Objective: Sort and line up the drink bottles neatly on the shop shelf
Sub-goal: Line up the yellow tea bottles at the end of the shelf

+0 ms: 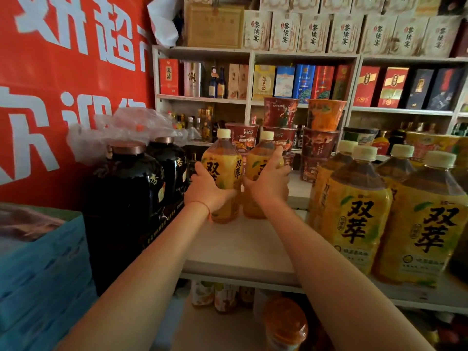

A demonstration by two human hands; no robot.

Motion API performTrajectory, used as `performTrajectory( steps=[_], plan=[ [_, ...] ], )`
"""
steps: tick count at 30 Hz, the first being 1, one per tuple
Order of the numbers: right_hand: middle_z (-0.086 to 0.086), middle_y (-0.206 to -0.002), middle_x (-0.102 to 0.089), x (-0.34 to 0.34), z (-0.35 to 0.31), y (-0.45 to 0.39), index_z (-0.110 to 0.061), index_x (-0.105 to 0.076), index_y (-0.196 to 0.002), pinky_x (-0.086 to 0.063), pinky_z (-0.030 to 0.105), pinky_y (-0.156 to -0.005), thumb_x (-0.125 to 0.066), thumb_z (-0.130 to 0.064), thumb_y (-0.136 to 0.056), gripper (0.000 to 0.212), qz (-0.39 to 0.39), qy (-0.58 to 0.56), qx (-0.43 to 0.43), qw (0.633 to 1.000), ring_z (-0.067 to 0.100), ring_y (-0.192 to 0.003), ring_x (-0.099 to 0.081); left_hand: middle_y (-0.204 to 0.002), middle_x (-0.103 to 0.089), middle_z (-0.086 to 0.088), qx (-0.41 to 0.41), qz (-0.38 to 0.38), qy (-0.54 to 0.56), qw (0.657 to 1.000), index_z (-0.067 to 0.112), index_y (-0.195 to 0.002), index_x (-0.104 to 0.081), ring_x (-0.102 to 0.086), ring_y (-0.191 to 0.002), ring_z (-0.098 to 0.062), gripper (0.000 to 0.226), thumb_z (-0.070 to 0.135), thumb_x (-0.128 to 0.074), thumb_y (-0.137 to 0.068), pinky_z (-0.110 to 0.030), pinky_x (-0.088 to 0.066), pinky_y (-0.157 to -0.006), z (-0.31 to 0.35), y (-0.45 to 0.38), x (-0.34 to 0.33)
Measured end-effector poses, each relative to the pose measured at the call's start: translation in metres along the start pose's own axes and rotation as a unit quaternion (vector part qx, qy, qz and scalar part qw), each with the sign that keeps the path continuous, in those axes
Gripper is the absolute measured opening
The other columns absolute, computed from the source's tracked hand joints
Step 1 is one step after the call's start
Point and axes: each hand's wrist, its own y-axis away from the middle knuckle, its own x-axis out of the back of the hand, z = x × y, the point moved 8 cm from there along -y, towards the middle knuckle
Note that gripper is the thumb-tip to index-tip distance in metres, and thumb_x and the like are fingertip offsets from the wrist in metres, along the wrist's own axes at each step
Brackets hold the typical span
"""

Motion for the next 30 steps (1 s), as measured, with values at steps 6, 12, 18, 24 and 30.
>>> performTrajectory(
  steps=[6,12,18,24,30],
  plan=[
    [0.024,-0.147,-0.020,0.005,-0.001,0.009,-0.023,0.018,-0.155,-0.048,0.048,-0.095,-0.079,-0.048,-0.078,0.126,-0.015,0.018,0.002,1.000,0.040,-0.131,-0.034,-0.155,-0.027,-0.022,0.003,0.009,-0.039,0.999,0.004,-0.157,0.007,-0.048,-0.131,-0.042,0.130,0.062,-0.077,-0.076,-0.051,-0.048,-0.102,0.005,0.013,0.003],
    [0.026,-0.152,-0.014,0.028,0.005,0.040,-0.024,0.024,-0.153,-0.046,0.053,-0.102,-0.076,-0.054,-0.076,0.130,-0.010,0.021,0.032,0.999,0.043,-0.139,-0.027,-0.148,-0.035,-0.021,-0.014,0.062,-0.077,0.995,0.005,-0.155,-0.003,-0.053,-0.124,-0.040,0.124,0.067,-0.074,-0.075,-0.047,-0.050,-0.091,0.010,0.052,0.017],
    [0.028,-0.149,-0.018,0.049,0.007,0.065,-0.023,0.025,-0.153,-0.051,0.053,-0.094,-0.075,-0.052,-0.079,0.127,0.021,0.040,0.060,0.997,0.045,-0.134,-0.035,-0.142,-0.042,-0.019,-0.044,0.113,-0.101,0.988,0.007,-0.151,-0.012,-0.060,-0.114,-0.037,0.125,0.076,-0.073,-0.067,-0.043,-0.051,-0.079,0.016,0.097,0.028],
    [0.030,-0.152,-0.020,0.062,0.002,0.081,-0.012,0.012,-0.158,-0.045,0.049,-0.101,-0.045,-0.040,-0.103,0.084,0.017,-0.026,0.098,0.995,0.043,-0.135,-0.037,-0.147,-0.038,-0.017,-0.060,0.122,-0.082,0.987,0.008,-0.152,-0.011,-0.058,-0.117,-0.037,0.127,0.074,-0.076,-0.065,-0.043,-0.053,-0.080,0.022,0.121,0.030],
    [0.006,-0.154,-0.030,0.090,-0.018,0.122,-0.017,-0.018,-0.156,-0.034,0.028,-0.104,-0.048,-0.052,-0.099,0.074,0.043,-0.227,0.207,0.950,0.019,-0.139,-0.034,-0.138,-0.043,-0.018,-0.099,0.117,-0.054,0.987,0.008,-0.151,-0.016,-0.060,-0.109,-0.037,0.102,0.057,-0.068,-0.078,-0.040,-0.050,-0.071,0.041,0.139,0.012]
  ],
)
